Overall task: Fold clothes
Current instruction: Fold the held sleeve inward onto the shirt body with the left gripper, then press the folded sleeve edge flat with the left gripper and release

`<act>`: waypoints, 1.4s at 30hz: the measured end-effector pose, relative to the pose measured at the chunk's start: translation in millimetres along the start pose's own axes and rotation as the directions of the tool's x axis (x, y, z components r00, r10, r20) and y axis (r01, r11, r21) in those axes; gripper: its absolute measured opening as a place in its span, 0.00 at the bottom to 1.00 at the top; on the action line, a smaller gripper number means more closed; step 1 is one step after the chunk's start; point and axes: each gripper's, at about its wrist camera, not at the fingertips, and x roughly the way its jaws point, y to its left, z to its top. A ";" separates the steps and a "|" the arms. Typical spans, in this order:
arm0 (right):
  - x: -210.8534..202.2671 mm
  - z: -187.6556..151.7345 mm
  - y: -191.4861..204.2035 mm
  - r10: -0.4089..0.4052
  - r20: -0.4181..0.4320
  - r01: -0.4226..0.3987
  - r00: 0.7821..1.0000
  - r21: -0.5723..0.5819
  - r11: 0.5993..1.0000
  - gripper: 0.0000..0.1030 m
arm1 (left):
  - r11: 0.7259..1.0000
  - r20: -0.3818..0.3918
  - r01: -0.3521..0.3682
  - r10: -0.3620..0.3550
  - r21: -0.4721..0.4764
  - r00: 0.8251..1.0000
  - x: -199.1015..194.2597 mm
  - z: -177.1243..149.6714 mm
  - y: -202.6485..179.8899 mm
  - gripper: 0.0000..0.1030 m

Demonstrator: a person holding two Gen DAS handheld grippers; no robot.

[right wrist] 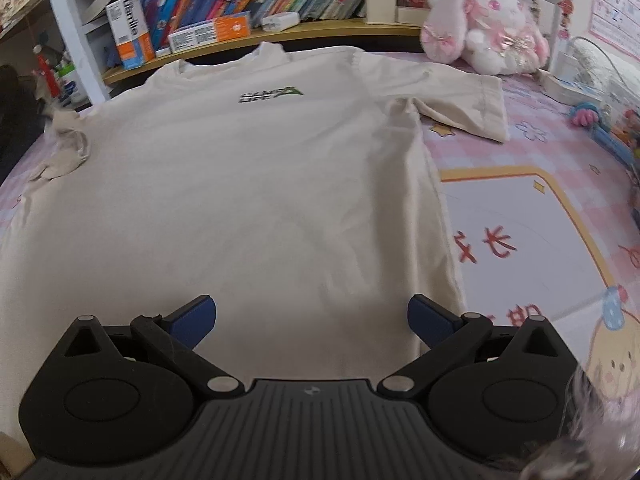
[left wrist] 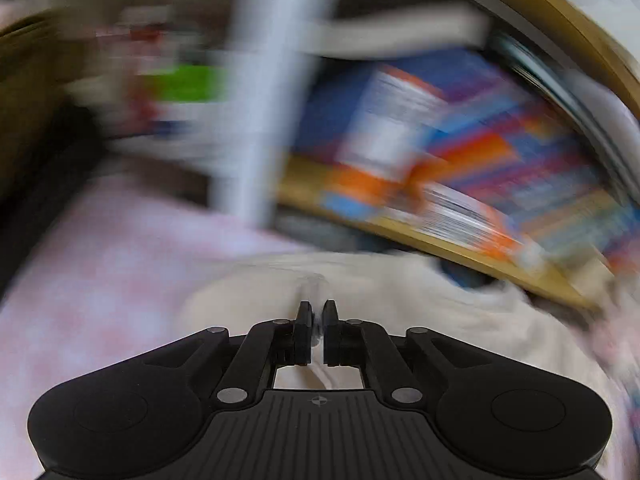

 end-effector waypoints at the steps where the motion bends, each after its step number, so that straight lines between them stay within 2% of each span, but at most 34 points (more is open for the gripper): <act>1: 0.0 -1.1 -1.5 -0.008 -0.006 0.008 1.000 0.004 1.000 1.00 | 0.998 -0.008 0.047 -0.046 0.037 0.999 5.3 2.1 -15.3 0.09; 3: -0.3 -2.2 -6.2 -0.027 -0.017 0.028 0.999 0.023 0.999 1.00 | 0.987 0.009 0.151 -0.152 0.056 0.988 2.2 2.7 -24.6 0.17; 4: -0.9 -1.9 -8.5 -0.033 -0.015 0.034 0.999 0.034 0.999 1.00 | 0.977 0.017 0.203 -0.204 0.064 0.979 0.4 2.9 -28.7 0.29; 5: -1.6 -1.4 -10.9 -0.036 -0.010 0.036 0.999 0.047 0.998 1.00 | 0.977 0.040 0.204 -0.206 0.055 0.978 -4.9 -1.2 -25.8 0.46; 6: -2.4 -0.9 -13.3 -0.038 -0.004 0.038 0.999 0.061 0.997 1.00 | 0.979 0.065 0.200 -0.203 0.044 0.977 -10.5 -5.8 -22.2 0.51; 9: -1.5 -1.5 -16.4 -0.033 -0.007 0.033 0.999 0.083 0.996 1.00 | 0.988 0.042 0.071 -0.078 0.140 0.996 -15.0 -33.2 -15.5 0.51; 11: 1.4 -1.2 -14.3 -0.032 -0.013 0.033 0.999 0.072 0.997 1.00 | 0.968 0.019 0.001 -0.006 0.252 1.000 -12.2 -58.8 -21.1 0.51; 14: 5.5 0.8 -9.0 -0.029 -0.017 0.030 0.999 0.047 0.998 1.00 | 0.902 0.018 -0.085 0.086 0.423 0.996 -9.0 -101.3 -37.3 0.52; 16: 6.8 1.7 -4.5 -0.019 -0.020 0.019 1.000 0.033 0.999 1.00 | 0.837 0.049 -0.139 0.133 0.529 0.990 -5.4 -124.2 -51.7 0.52; 17: 7.1 1.9 -2.2 -0.014 -0.022 0.015 1.000 0.022 1.000 1.00 | 0.794 0.060 -0.174 0.171 0.582 0.983 0.0 -134.2 -57.9 0.48; 18: 7.3 1.9 0.1 -0.010 -0.025 0.011 1.000 0.011 1.000 1.00 | 0.777 0.054 -0.185 0.191 0.602 0.980 4.0 -137.2 -58.7 0.41; 19: 7.1 1.7 1.8 -0.009 -0.026 0.009 1.000 0.000 1.000 1.00 | 0.762 0.048 -0.194 0.209 0.618 0.977 7.8 -139.5 -59.1 0.18; 21: 5.8 1.1 3.3 -0.010 -0.026 0.010 1.000 -0.012 1.000 1.00 | 0.843 -0.012 -0.126 0.155 0.523 0.988 5.0 -125.1 -46.1 0.11; 22: 4.6 0.8 3.0 -0.012 -0.024 0.012 1.000 -0.011 1.000 1.00 | 0.896 -0.033 -0.064 0.087 0.439 0.996 -3.0 -114.4 -36.1 0.08; 23: 3.5 0.6 2.7 -0.013 -0.022 0.013 1.000 -0.010 1.000 1.00 | 0.938 -0.045 0.004 0.013 0.347 0.999 -11.7 -103.3 -25.8 0.09; 24: 2.4 0.1 1.3 -0.018 -0.020 0.017 1.000 -0.004 1.000 1.00 | 0.952 -0.075 0.076 -0.056 0.296 0.996 -15.7 -98.4 -20.0 0.09; 25: 1.4 -0.4 -0.4 -0.022 -0.017 0.022 1.000 0.003 1.000 1.00 | 0.958 -0.105 0.148 -0.126 0.247 0.987 -19.2 -94.1 -14.6 0.13; 26: 1.1 -1.2 -2.2 -0.030 -0.018 0.030 0.999 0.012 0.999 1.00 | 0.953 -0.143 0.190 -0.159 0.237 0.977 -17.7 -93.4 -12.8 0.24; 27: 1.3 -2.1 -4.0 -0.036 -0.022 0.036 0.999 0.021 0.999 1.00 | 0.946 -0.166 0.194 -0.154 0.258 0.974 -15.0 -94.0 -12.3 0.32; 28: 1.8 -2.3 -5.3 -0.041 -0.026 0.041 0.999 0.029 0.999 1.00 | 0.942 -0.157 0.154 -0.111 0.297 0.981 -14.2 -93.9 -10.7 0.47; 29: 2.0 -2.2 -6.2 -0.044 -0.027 0.045 0.999 0.035 0.998 1.00 | 0.946 -0.117 0.112 -0.079 0.303 0.990 -16.8 -91.1 -4.0 0.51; 30: 1.1 -2.1 -6.3 -0.043 -0.025 0.044 0.999 0.039 0.998 1.00 | 0.950 -0.075 0.069 -0.048 0.304 0.996 -19.6 -87.9 3.2 0.51; 33: -1.8 -4.7 -4.1 -0.043 -0.021 0.043 0.999 0.031 0.999 1.00 | 0.994 -0.007 0.013 -0.012 0.109 1.000 -18.4 -67.7 47.7 0.51; 36: -3.4 -9.3 -1.5 -0.055 -0.029 0.055 0.998 0.004 0.998 1.00 | 0.995 -0.023 -0.053 0.051 -0.084 0.998 3.6 -46.8 88.4 0.47; 38: -4.5 -11.1 -0.6 -0.065 -0.035 0.065 0.997 -0.002 0.998 1.00 | 0.990 -0.057 -0.064 0.057 -0.129 0.997 22.3 -37.8 100.5 0.46; 40: -5.8 -11.5 0.0 -0.073 -0.038 0.073 0.997 0.001 0.997 1.00 | 0.991 -0.067 -0.084 0.077 -0.106 0.995 33.7 -34.8 101.0 0.46; 42: -6.7 -12.9 1.4 -0.082 -0.043 0.082 0.996 -0.002 0.997 1.00 | 0.992 -0.065 -0.108 0.104 -0.067 0.992 41.1 -32.6 98.0 0.19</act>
